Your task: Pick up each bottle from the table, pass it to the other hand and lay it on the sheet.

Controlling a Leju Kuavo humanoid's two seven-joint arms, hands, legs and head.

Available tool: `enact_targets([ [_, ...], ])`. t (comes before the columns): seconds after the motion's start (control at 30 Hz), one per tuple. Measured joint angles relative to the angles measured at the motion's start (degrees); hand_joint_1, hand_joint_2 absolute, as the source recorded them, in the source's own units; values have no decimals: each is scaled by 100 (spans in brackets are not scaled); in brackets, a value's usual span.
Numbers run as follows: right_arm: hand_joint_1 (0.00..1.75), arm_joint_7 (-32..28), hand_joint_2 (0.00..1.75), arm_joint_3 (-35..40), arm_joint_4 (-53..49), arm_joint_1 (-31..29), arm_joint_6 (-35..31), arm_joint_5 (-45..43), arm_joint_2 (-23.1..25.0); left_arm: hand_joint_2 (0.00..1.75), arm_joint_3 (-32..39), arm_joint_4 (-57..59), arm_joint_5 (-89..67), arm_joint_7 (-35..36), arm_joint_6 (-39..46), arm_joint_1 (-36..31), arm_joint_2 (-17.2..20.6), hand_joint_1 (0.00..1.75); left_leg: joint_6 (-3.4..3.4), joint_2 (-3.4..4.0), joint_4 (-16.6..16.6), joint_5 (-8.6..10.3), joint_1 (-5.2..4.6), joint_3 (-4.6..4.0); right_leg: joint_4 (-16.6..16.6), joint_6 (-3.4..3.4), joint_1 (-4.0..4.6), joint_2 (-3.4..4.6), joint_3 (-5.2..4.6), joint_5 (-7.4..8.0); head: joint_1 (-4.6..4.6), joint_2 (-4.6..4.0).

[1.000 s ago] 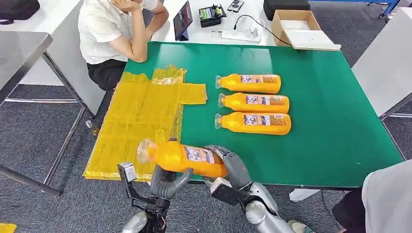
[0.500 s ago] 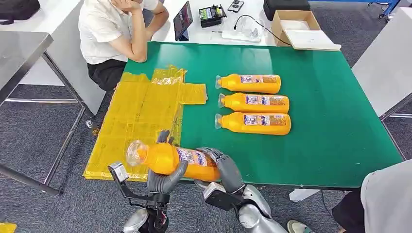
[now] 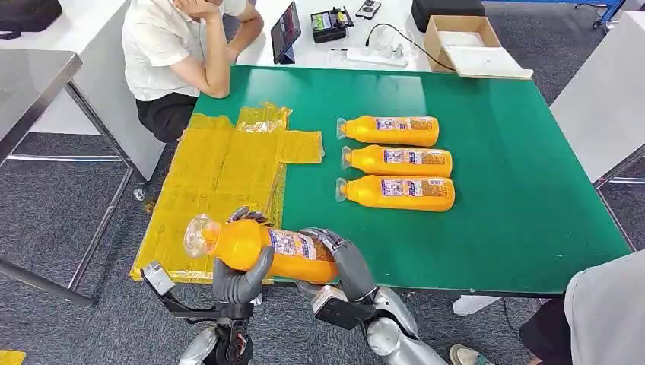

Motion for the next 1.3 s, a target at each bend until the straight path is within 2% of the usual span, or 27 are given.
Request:
enact_targets([
  [0.03,0,-4,175,0,4,1,15,-13,4,175,15,0,-2,5,-29,10,2,175,0,1,0,0,0,0,0,0,0,0,0,0,0,0],
  [0.1,0,-7,175,0,9,3,46,-24,15,175,39,2,-9,7,-70,18,9,175,0,0,0,0,0,0,0,0,-1,0,0,0,-2,0],
  [0.13,0,-7,0,0,11,6,85,-59,18,175,44,2,-11,13,-105,17,9,175,0,0,0,0,0,0,0,0,-1,0,0,0,0,0],
  [0.43,0,-92,0,-70,-39,179,144,-335,22,175,-41,74,-218,154,-359,-41,55,175,0,-1,0,-1,-1,-3,-1,0,-1,-1,-2,0,0,0],
  [0.53,0,-266,0,-144,-181,327,-21,-391,24,175,-107,92,-879,-58,319,-63,52,175,0,-1,0,-1,-1,-3,0,0,0,-1,-2,0,0,0],
  [0.63,0,-416,0,-260,-473,587,-260,-372,0,175,-72,89,-2002,-205,1575,-71,66,175,0,-2,0,-1,0,-4,0,0,0,-2,-2,-1,0,0],
  [0.73,0,-446,0,-363,-741,794,-345,-357,-57,175,7,89,-2517,-218,2066,-73,100,175,0,-2,0,-2,0,-5,0,0,-1,-1,-3,-1,-2,0],
  [0.9,0,-490,0,-614,-1250,1182,-610,-180,-129,175,249,89,-4014,-131,3413,-77,133,175,0,-2,0,-2,-1,-6,-1,0,-1,-1,-3,-1,0,0],
  [1.3,0,-490,0,-780,-1641,1433,-643,-156,-210,175,474,89,-4194,-124,3525,-77,164,175,0,-1,0,-1,-1,-5,0,0,-1,-1,-3,-1,-2,0],
])
